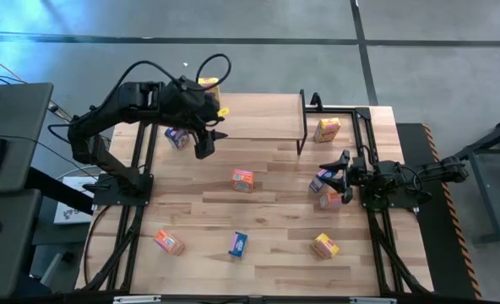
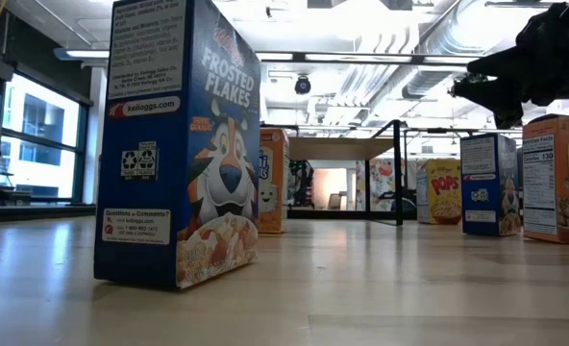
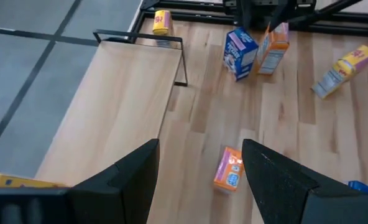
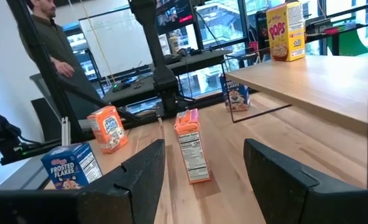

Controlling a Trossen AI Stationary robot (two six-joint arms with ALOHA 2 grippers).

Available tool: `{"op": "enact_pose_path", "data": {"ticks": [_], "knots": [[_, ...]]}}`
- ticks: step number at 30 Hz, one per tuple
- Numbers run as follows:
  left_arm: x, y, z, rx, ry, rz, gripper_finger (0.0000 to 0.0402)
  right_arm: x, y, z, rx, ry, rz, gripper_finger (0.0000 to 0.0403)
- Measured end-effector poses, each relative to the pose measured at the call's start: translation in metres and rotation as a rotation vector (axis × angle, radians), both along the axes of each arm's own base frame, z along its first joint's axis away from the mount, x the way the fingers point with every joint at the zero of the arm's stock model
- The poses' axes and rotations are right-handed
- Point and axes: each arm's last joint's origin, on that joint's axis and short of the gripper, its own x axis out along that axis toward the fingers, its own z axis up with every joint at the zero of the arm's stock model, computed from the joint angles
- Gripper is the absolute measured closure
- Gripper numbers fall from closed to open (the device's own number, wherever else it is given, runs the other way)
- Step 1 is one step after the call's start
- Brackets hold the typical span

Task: Stack cereal on shelf
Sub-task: Put the middle right blue cereal box on the shelf

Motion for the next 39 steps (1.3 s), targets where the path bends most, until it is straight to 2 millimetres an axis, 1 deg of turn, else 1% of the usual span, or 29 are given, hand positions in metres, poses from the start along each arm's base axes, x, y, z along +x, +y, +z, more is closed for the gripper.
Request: {"op": "enact_pose_path", "data": {"ticks": [3, 5, 9, 14, 19, 24, 30, 39], "knots": [[0.000, -0.001, 0.000, -0.013, -0.007, 0.030, 0.0181, 0.000, 0.001, 0.001, -0.027, 0.012, 0.036, 0.0184], [0.000, -0.001, 0.000, -0.028, -0.013, 0.046, 0.0181, -0.001, 0.001, 0.006, -0.054, 0.008, 0.045, 0.0176], [0.000, -0.001, 0.000, -0.055, -0.023, 0.074, 0.0181, -0.006, 0.000, 0.026, -0.126, -0.024, 0.042, 0.0158], [0.000, -0.001, 0.000, -0.072, -0.022, 0.090, 0.0181, -0.013, -0.001, 0.055, -0.188, 0.040, 0.036, 0.0153], [-0.002, -0.001, -0.002, -0.074, 0.003, 0.092, 0.0181, -0.013, -0.002, 0.082, -0.234, 0.183, 0.034, 0.0153], [-0.002, -0.001, -0.002, -0.074, 0.005, 0.092, 0.0181, -0.004, 0.000, 0.104, -0.262, 0.339, 0.050, 0.0153], [-0.003, -0.001, -0.003, -0.074, 0.013, 0.092, 0.0181, 0.007, 0.002, 0.117, -0.305, 0.595, 0.085, 0.0153], [-0.003, -0.001, -0.003, -0.074, 0.013, 0.092, 0.0181, 0.029, 0.008, 0.134, -0.325, 0.832, 0.158, 0.0153]]}}
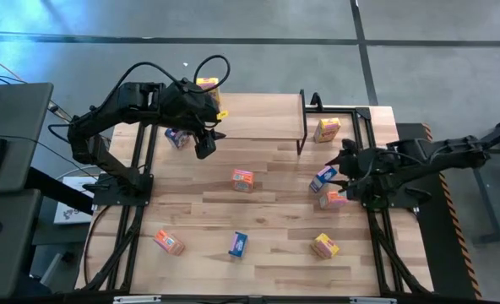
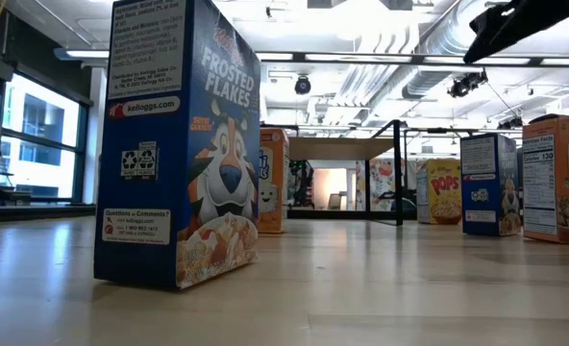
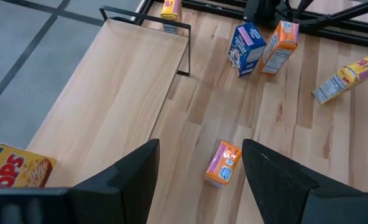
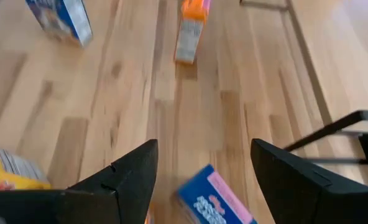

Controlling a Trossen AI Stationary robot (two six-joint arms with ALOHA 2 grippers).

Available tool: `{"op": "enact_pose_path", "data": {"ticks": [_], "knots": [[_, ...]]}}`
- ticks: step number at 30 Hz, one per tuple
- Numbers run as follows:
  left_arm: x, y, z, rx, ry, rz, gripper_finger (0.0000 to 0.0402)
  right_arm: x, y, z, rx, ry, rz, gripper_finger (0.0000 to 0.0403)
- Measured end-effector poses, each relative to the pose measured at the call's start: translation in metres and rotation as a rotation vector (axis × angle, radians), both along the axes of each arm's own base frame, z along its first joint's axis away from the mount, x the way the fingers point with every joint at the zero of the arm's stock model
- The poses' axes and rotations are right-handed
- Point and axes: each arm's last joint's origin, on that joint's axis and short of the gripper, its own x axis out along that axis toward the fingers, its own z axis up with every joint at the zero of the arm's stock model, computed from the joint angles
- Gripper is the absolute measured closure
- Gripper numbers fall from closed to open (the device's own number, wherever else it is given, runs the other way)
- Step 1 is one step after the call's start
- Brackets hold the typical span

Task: Stack cereal on shelf
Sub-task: Put the middle right blue cereal box on the shelf

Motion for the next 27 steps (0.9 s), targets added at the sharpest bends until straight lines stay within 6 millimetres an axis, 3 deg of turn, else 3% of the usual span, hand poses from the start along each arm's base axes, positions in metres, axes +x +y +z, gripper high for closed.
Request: {"op": "enact_pose_path", "data": {"ticks": [13, 27], "knots": [[0.000, 0.000, 0.000, 0.000, -0.001, 0.000, 0.0181, 0.029, 0.005, -0.006, -0.099, 0.353, 0.039, 0.0153], [0.000, 0.000, 0.000, 0.000, -0.001, 0.000, 0.0181, 0.053, 0.009, -0.028, -0.231, 0.546, 0.180, 0.0153]]}}
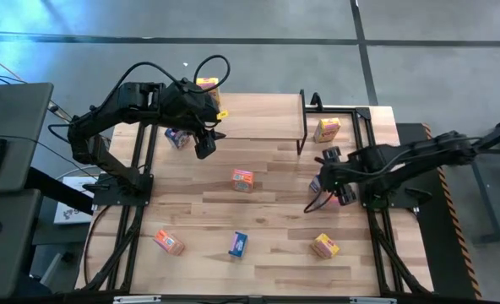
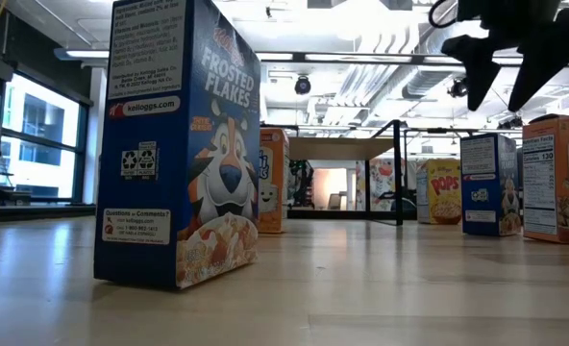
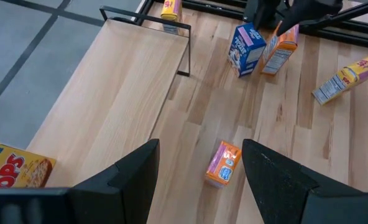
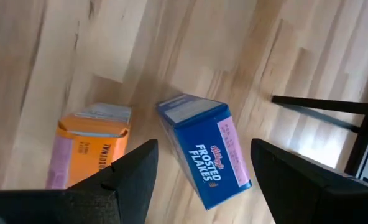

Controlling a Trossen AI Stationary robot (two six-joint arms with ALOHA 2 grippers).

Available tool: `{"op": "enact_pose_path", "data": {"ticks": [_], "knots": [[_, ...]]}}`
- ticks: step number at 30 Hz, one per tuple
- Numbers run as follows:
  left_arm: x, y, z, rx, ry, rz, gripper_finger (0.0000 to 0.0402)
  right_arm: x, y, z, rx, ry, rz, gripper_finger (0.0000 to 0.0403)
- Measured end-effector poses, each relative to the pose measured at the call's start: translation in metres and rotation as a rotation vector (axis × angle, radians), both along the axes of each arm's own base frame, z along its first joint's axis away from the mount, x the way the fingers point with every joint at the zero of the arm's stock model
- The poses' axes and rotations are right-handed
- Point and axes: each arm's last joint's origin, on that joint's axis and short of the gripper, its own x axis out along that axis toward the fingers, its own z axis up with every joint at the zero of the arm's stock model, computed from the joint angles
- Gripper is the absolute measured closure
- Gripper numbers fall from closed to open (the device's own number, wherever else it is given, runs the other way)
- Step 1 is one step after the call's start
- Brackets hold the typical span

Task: Stack cereal on shelf
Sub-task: Put the middle right blue cereal box on the shelf

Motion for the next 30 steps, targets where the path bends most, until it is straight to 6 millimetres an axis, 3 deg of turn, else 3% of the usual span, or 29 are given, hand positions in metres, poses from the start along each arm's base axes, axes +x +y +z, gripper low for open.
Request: {"op": "enact_pose_path", "data": {"ticks": [17, 30], "knots": [[0.000, 0.000, 0.000, 0.000, 0.001, 0.000, 0.0181, 0.021, -0.016, -0.021, -0.042, 0.146, -0.031, 0.0153], [0.001, 0.000, 0.000, 0.017, 0.008, -0.018, 0.0181, 0.021, -0.019, -0.022, 0.005, 0.176, -0.024, 0.0153]]}}
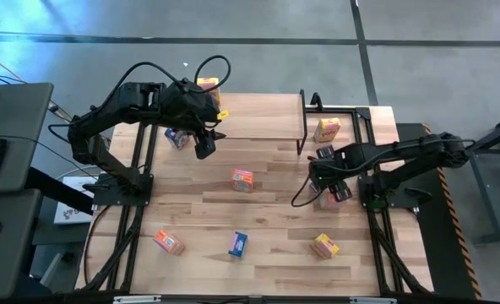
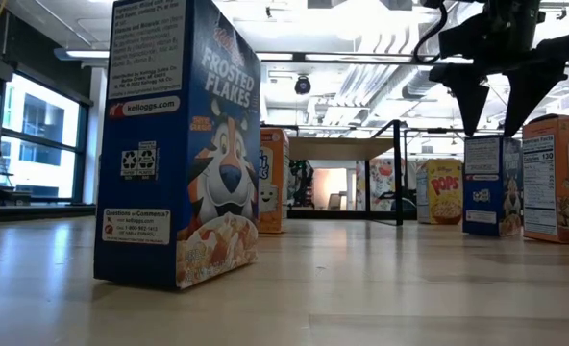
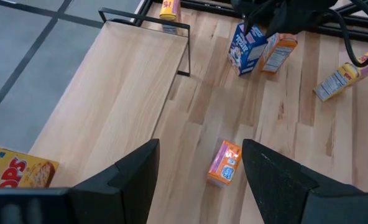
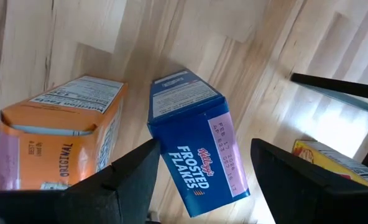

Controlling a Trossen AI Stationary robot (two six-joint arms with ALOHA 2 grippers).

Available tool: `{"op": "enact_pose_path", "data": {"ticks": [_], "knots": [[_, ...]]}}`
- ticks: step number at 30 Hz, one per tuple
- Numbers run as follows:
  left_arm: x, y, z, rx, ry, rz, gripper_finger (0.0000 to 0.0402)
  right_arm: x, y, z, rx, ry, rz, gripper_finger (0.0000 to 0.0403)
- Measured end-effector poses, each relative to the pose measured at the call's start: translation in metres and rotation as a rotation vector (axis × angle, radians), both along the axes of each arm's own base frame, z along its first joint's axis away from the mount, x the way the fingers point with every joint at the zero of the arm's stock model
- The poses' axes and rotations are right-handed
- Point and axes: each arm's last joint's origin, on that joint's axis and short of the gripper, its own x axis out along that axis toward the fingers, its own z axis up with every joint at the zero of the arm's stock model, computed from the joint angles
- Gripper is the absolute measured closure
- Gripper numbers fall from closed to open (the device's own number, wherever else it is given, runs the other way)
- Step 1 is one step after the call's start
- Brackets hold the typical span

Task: Stack cereal on shelf
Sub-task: Put the middle right blue cereal box on the shelf

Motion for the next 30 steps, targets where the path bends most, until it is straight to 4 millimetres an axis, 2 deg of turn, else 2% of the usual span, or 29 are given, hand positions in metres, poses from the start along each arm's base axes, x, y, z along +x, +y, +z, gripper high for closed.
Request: {"op": "enact_pose_path", "data": {"ticks": [11, 18, 22, 30], "knots": [[0.000, 0.000, 0.000, 0.001, 0.000, -0.001, 0.0181, 0.000, 0.000, 0.001, 0.008, 0.006, -0.003, 0.0153], [0.000, 0.000, 0.000, 0.000, 0.001, -0.001, 0.0181, 0.003, 0.000, 0.021, -0.001, -0.034, -0.005, 0.0153], [0.000, 0.000, 0.000, 0.000, 0.001, -0.001, 0.0181, 0.003, -0.002, 0.021, 0.022, -0.030, -0.017, 0.0153], [0.000, 0.000, 0.000, 0.001, 0.001, -0.001, 0.0181, 0.000, -0.007, 0.005, 0.036, 0.005, -0.037, 0.0153]]}}
